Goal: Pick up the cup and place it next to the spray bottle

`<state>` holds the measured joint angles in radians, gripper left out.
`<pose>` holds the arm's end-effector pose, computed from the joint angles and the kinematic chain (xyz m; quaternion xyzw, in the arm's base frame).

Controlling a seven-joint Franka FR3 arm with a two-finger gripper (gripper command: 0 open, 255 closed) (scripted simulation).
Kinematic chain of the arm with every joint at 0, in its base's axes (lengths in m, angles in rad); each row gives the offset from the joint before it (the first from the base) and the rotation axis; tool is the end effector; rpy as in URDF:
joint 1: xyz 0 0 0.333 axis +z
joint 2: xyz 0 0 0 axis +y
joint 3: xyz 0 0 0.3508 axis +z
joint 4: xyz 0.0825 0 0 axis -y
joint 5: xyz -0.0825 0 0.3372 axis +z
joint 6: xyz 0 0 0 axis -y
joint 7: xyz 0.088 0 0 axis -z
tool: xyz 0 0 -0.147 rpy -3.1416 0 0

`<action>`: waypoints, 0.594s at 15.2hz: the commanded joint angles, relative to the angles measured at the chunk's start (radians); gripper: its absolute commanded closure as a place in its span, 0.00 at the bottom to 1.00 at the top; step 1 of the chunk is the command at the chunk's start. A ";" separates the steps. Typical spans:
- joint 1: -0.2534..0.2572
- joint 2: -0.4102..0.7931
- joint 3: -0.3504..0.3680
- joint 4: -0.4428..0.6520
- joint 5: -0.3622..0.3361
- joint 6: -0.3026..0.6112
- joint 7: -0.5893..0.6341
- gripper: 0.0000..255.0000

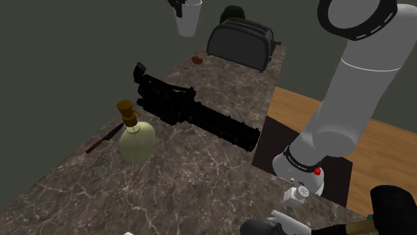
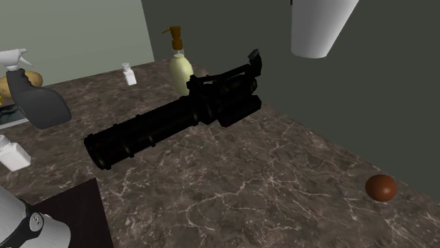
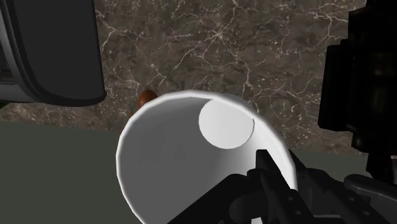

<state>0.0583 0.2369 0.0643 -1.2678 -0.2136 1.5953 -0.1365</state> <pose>0.5940 0.0368 0.6239 0.9862 0.1250 0.0445 0.0994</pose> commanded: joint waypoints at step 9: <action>0.017 -0.037 0.008 0.059 -0.002 -0.099 0.005 1.00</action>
<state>0.0731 0.2436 0.0694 -1.1421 -0.2177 1.4744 -0.1432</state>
